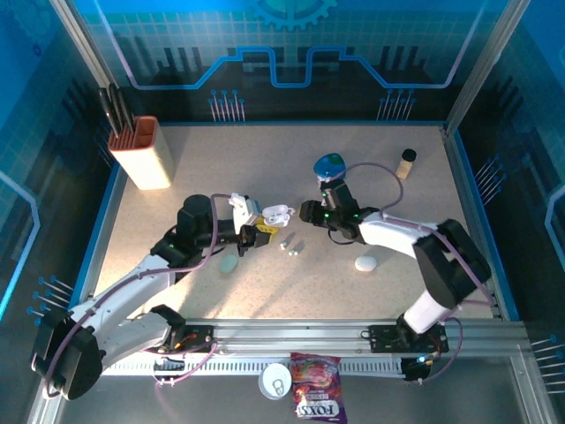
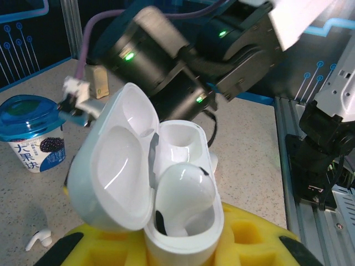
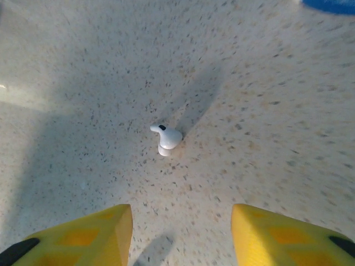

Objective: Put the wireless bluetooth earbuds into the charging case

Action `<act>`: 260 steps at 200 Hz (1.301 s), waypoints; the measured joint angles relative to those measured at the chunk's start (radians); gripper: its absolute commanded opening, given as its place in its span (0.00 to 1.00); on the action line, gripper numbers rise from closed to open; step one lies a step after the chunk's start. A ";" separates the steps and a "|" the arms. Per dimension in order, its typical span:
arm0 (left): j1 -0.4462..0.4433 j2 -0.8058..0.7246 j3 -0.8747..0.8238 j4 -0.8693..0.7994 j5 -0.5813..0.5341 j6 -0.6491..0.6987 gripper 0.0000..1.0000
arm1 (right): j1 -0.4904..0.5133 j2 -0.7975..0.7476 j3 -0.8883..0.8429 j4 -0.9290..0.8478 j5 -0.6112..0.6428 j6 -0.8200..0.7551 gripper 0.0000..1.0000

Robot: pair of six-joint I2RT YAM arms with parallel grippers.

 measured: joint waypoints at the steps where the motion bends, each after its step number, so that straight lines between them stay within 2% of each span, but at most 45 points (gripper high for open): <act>1: 0.000 0.000 0.000 0.000 0.000 0.000 0.04 | 0.001 0.008 0.005 0.000 -0.002 0.000 0.48; 34: 0.000 0.000 0.000 0.000 0.009 0.003 0.05 | 0.011 0.144 0.108 0.015 -0.013 0.007 0.40; 107: 0.000 0.000 0.000 -0.005 0.018 0.023 0.05 | 0.009 0.334 0.280 -0.042 -0.081 -0.023 0.32; 167: 0.000 0.000 0.000 -0.008 0.018 0.026 0.05 | 0.003 0.340 0.305 -0.097 -0.087 -0.054 0.21; 222: 0.000 0.000 0.000 -0.012 0.018 0.029 0.05 | -0.002 0.336 0.309 -0.112 -0.095 -0.096 0.21; 260: 0.000 0.000 0.000 -0.022 0.018 0.030 0.05 | -0.002 0.223 0.182 -0.090 -0.095 -0.197 0.20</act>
